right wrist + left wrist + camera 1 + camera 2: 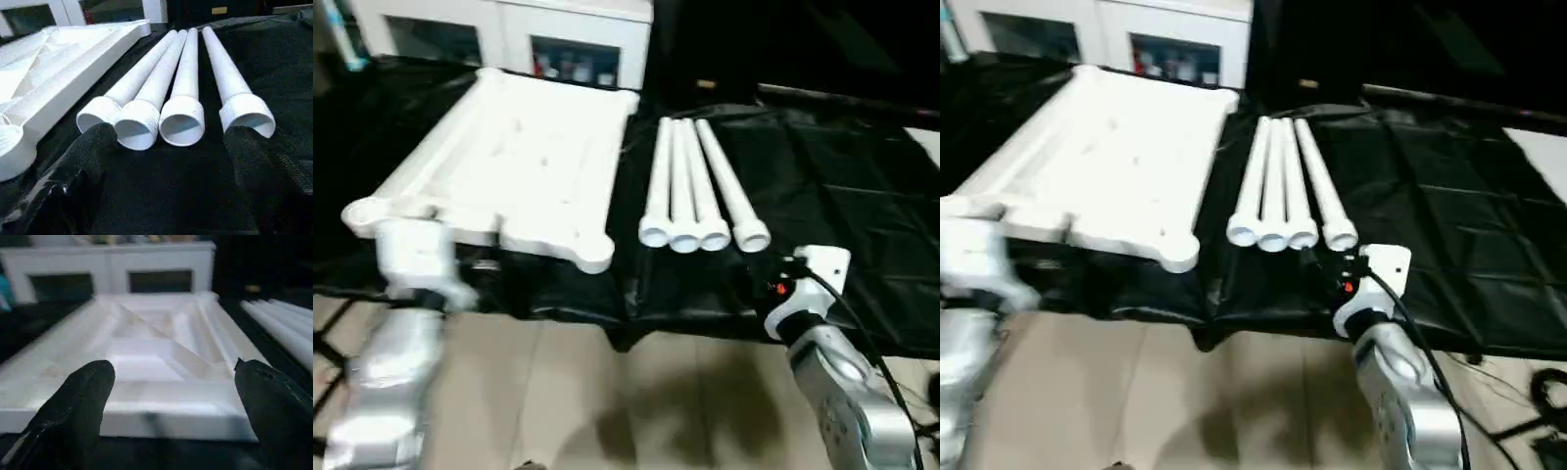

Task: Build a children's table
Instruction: Move to table

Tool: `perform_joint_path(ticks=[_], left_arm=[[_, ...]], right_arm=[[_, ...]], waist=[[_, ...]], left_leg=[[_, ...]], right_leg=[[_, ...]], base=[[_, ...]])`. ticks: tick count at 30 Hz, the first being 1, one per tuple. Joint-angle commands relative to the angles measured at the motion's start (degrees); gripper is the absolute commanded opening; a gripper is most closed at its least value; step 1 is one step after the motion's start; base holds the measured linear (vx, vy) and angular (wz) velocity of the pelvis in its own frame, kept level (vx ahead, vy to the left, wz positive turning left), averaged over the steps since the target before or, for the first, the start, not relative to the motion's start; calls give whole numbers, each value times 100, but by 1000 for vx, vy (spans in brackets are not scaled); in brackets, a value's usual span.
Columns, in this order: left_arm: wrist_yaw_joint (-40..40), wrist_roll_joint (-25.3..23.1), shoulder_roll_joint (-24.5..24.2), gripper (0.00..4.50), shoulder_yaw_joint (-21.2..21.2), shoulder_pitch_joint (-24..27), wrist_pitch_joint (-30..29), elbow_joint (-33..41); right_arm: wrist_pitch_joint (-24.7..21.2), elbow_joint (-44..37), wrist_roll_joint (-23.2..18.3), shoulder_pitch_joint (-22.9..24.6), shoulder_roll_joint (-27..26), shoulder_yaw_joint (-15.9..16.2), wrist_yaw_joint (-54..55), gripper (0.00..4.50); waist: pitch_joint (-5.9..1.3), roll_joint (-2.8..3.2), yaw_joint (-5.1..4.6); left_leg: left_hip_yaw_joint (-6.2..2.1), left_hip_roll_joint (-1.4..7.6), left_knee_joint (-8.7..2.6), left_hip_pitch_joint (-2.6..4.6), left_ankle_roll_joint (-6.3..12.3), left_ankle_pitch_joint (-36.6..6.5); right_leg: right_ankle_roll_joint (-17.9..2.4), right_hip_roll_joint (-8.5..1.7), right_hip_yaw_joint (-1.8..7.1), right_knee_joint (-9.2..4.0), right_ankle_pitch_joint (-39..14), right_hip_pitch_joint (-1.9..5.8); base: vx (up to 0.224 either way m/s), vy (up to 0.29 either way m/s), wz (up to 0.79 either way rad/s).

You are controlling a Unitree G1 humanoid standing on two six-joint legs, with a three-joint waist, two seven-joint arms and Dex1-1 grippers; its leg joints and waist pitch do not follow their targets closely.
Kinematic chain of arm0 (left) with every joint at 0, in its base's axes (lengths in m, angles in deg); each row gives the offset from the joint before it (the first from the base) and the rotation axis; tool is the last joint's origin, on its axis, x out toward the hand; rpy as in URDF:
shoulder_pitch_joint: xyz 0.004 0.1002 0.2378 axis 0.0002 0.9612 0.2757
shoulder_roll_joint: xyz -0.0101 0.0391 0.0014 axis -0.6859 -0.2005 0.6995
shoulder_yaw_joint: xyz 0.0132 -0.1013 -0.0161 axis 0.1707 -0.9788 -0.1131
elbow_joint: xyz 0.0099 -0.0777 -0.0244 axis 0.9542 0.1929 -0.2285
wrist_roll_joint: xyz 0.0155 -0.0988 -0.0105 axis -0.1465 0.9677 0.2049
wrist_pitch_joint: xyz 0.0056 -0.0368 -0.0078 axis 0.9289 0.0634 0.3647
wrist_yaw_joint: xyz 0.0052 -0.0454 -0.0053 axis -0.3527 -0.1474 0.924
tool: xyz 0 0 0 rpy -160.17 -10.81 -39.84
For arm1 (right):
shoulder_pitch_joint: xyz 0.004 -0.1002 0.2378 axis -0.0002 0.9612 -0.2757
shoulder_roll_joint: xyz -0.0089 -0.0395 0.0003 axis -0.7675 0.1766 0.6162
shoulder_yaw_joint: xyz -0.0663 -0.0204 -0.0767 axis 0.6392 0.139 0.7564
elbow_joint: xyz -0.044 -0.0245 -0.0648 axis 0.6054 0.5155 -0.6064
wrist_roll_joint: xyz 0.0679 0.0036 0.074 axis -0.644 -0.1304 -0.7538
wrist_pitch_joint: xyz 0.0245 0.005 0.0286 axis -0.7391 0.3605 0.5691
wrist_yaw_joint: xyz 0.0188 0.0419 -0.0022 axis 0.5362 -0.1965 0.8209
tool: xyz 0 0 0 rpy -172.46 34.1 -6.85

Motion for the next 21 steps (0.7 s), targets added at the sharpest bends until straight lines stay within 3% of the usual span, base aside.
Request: perform_joint_path(ticks=[1,2,3,4,5,6,7,8,9,10,11,12,13,14,15,16,17,18,19,20,21], left_arm=[[-6,-36,-36,441,52,-105,-105,-18],[68,0,-156,441,-10,-212,-41,-150],[29,-71,-296,441,-127,-351,45,-402],[-46,-152,-327,441,-164,-417,27,-474],[-81,-196,-334,441,-185,-442,9,-490],[-96,-224,-341,441,-215,-462,-36,-469],[-93,-229,-327,441,-222,-479,-91,-415],[-95,-243,-305,441,-217,-500,-116,-393],[-74,-247,-262,441,-167,-495,-115,-382],[-62,-265,-266,441,-127,-489,-121,-394],[-31,-275,-284,441,-92,-476,-116,-396],[-16,-266,-305,441,-59,-476,-110,-409],[-15,-263,-307,441,-57,-476,-109,-411],[-2,-246,-322,441,-38,-485,-95,-433],[-1,-243,-321,441,-32,-502,-81,-457],[9,-243,-310,441,-51,-534,-66,-497],[16,-248,-293,441,-67,-555,-60,-518],[32,-252,-260,441,-90,-571,-59,-520],[48,-265,-254,441,-85,-573,-60,-516],[60,-276,-253,441,-81,-574,-62,-515],[98,-282,-262,441,-51,-577,-49,-513]], right_arm=[[37,-38,103,-108,76,-24,-46,390],[98,17,85,-216,-34,59,-84,390],[260,210,159,-330,-135,253,-97,390],[304,294,195,-376,-142,328,-102,390],[314,328,205,-392,-146,365,-105,390],[360,331,239,-406,-161,451,-128,390],[364,320,190,-421,-201,472,-152,390],[385,339,160,-440,-229,469,-185,390],[278,436,-152,-506,-434,263,-198,390],[228,500,-223,-552,-516,179,-163,390],[231,590,-189,-600,-570,140,-76,390],[213,642,-100,-630,-579,147,-17,390],[213,648,-93,-632,-580,149,-15,390],[228,691,-39,-652,-588,170,-5,390],[254,701,-35,-657,-590,181,-20,390],[341,714,12,-663,-576,221,-18,390],[405,722,49,-666,-559,244,-19,390],[428,705,97,-656,-527,256,-48,390],[424,662,88,-635,-516,242,-77,390],[424,638,80,-623,-514,231,-91,390],[424,627,103,-617,-499,215,-49,390]], waist=[[-225,70,-12],[-211,-125,40],[-235,85,38],[-212,180,70],[-216,213,39],[-210,285,50],[-215,295,31],[-244,279,22],[-323,429,-103],[-297,394,-212],[-316,383,-220],[-307,320,-208],[-292,270,-173],[-197,59,-92],[-246,-46,22],[-176,-57,177],[-212,-34,236],[-296,-39,290],[-309,49,275],[-291,298,206],[-325,439,127]], left_leg=[[-5,105,-488,150,-73,-2191],[-146,-65,-489,-408,491,-1801],[-246,-92,-427,-307,935,-1428],[-274,-95,-428,-286,957,-1370],[-297,-107,-435,-314,993,-1255],[-361,-110,-437,-285,1099,-1069],[-380,-123,-433,-214,1166,-1028],[-406,-136,-413,-196,1288,-862],[-425,173,-475,489,1268,-815],[-824,611,-549,906,1508,-984],[-955,714,-521,1004,1828,-628],[-981,689,-381,1005,2824,532],[-907,587,-361,941,2896,713],[-369,41,-289,458,2322,76],[-195,-239,-114,203,2024,-265],[-201,-315,240,61,1341,-808],[-306,-208,414,-146,1110,-637],[-348,-199,492,-302,831,-251],[-380,-141,392,-440,729,169],[-319,-17,-92,-247,700,605],[-375,77,-338,18,791,442]], right_leg=[[-655,-240,140,-529,-1675,220],[-212,-453,-55,-686,-2329,669],[-167,-667,-259,-885,-3045,739],[-264,-691,-362,-953,-3206,777],[-329,-657,-443,-976,-3136,838],[-520,-584,-683,-1013,-2683,965],[-617,-530,-747,-1002,-2476,956],[-732,-467,-793,-971,-2169,995],[-1007,-251,-728,-667,-1574,597],[-1123,-140,-615,-84,-993,130],[-921,-162,-538,118,-772,-42],[-267,-290,-349,394,-419,-389],[-212,-345,-261,331,-241,-411],[-373,-502,-15,-245,145,-35],[-644,-592,226,-436,-389,314],[-1409,-1046,754,-808,-1853,602],[-1725,-1187,794,-807,-2154,859],[-2054,-1058,738,-717,-1596,1013],[-2231,-879,560,-597,-665,1041],[-1945,-499,93,-494,-403,794],[-1560,-228,-162,-376,-450,608]], base=[[0,0,0],[0,0,0],[12,-3,36],[45,6,45],[45,6,45],[78,21,54],[119,25,67],[119,25,67],[211,-16,61],[231,-34,37],[231,-34,37],[166,-23,13],[122,-38,4],[122,-38,4],[81,-55,23],[116,-54,18],[116,-54,18],[136,-24,1],[120,-6,7],[120,-6,7],[166,19,-5]])
